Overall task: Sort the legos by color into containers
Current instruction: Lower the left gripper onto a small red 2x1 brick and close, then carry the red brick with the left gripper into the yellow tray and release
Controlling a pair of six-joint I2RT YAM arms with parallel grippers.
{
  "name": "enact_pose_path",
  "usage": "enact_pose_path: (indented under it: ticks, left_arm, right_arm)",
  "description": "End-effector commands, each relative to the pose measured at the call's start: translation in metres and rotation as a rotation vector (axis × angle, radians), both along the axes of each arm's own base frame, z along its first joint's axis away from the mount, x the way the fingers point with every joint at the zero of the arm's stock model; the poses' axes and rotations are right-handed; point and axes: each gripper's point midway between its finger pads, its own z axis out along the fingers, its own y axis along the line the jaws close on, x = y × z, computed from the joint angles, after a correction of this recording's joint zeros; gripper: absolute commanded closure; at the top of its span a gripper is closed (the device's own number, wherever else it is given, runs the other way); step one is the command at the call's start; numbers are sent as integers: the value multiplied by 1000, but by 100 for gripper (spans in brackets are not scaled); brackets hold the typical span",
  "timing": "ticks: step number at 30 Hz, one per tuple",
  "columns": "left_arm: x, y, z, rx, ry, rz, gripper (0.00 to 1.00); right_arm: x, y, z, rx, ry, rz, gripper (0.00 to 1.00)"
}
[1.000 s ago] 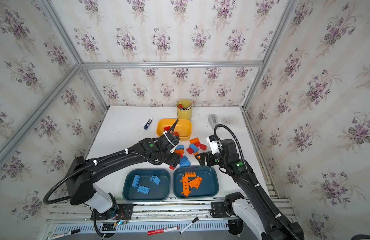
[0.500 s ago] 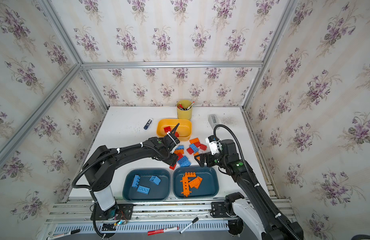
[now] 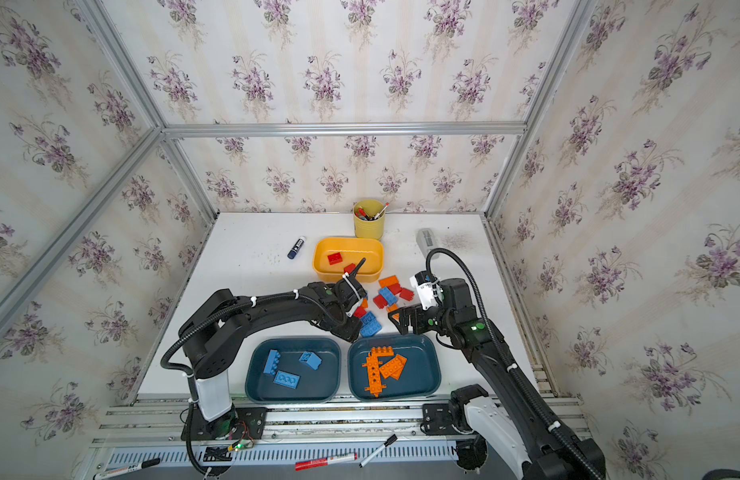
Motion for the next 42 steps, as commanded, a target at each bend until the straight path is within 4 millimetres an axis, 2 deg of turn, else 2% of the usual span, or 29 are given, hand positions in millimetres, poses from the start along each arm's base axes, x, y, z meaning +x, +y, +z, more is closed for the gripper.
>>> enact_pose_path:
  ticks: [1,8,10,15,17,21,23,26,29,33,37,42]
  left_arm:
    - [3,8,-8,41,-10,58,31]
    - [10,18,-10,104,-62,77,39]
    - [14,18,-10,113,-74,72,44]
    - [18,16,-8,105,-78,77,66]
    - [21,16,-2,96,-90,77,70]
    - [29,19,11,79,-112,81,72]
    - [34,21,22,72,-123,85,72]
    - [46,21,50,40,-161,81,71]
    - [65,22,81,-1,-217,85,71]
    - [103,31,109,-24,-286,130,70]
    - [141,38,127,-43,-338,189,69]
    - [184,35,126,-64,-356,234,69]
  right_arm:
    - [3,2,7,12,-22,7,0]
    - [3,2,7,9,-25,7,0]
    - [4,3,8,12,-26,9,0]
    - [3,1,10,6,-32,7,0]
    - [3,1,9,2,-31,6,0]
    - [3,2,7,9,-25,11,0]
    - [5,3,8,10,-27,11,0]
    - [6,3,10,11,-32,9,0]
    - [8,7,14,37,-35,16,0]
    - [11,13,20,83,-44,30,0]
    - [13,15,27,94,-51,39,0]
    - [13,16,29,101,-51,42,0]
